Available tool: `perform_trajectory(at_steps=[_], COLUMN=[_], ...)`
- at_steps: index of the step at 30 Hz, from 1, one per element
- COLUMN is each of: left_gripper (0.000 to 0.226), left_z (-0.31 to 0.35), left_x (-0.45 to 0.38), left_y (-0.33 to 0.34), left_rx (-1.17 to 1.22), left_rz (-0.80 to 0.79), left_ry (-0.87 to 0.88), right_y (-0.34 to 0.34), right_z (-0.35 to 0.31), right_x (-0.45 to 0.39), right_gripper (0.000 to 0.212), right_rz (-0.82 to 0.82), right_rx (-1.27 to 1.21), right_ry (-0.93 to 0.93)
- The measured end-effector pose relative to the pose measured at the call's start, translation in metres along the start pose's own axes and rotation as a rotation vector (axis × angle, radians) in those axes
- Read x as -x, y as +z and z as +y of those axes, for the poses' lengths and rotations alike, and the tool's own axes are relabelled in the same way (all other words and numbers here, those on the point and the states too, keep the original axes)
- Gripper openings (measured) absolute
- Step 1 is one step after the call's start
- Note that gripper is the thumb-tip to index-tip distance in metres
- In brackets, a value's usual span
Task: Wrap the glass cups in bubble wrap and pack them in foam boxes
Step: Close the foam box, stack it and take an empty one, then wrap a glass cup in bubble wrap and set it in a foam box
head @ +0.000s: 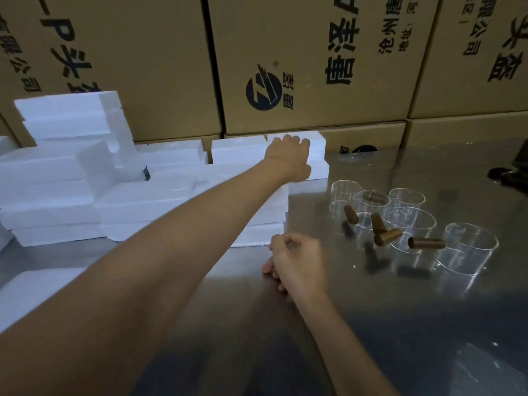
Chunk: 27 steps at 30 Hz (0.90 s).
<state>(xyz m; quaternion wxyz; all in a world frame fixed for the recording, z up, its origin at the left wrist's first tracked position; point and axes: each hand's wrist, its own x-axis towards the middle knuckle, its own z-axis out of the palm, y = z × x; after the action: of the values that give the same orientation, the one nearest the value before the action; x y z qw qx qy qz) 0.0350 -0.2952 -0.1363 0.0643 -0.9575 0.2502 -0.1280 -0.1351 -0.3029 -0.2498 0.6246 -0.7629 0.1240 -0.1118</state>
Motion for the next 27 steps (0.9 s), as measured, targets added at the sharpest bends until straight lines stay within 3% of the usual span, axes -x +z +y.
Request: perform_trajectory(at_steps=[6,10,13,16,20,27], left_gripper=[0.035,0.02,0.033,0.048,0.087,0.07], left_z=[0.012,0.017,0.015,0.014,0.014,0.02], left_x=[-0.076,-0.086,-0.085,-0.081,-0.073,-0.066], left_y=[0.027,0.05,0.053,0.052,0.05,0.053], left_rx=[-0.037,-0.048,-0.034,0.009,0.116,-0.005], left_rz=[-0.271,-0.157,-0.19,-0.295,-0.216,-0.121], left_ry=[-0.045,-0.053,-0.039,-0.008,-0.03,0.09], right_y=[0.003,0.0,-0.003,-0.003,-0.003,0.001], right_z=[0.002,0.004,0.003,0.0,0.0,0.004], right_x=[-0.011,-0.01,-0.008,-0.008,-0.007,-0.011], right_gripper=[0.021,0.025,0.033,0.029,0.024,0.026], right_rz=[0.023,0.026,0.025,0.027,0.004,0.011], right_rx=[0.048,0.091,0.13,0.136,0.088,0.062], right_ry=[-0.016,-0.078,-0.111,-0.114,-0.083,-0.076])
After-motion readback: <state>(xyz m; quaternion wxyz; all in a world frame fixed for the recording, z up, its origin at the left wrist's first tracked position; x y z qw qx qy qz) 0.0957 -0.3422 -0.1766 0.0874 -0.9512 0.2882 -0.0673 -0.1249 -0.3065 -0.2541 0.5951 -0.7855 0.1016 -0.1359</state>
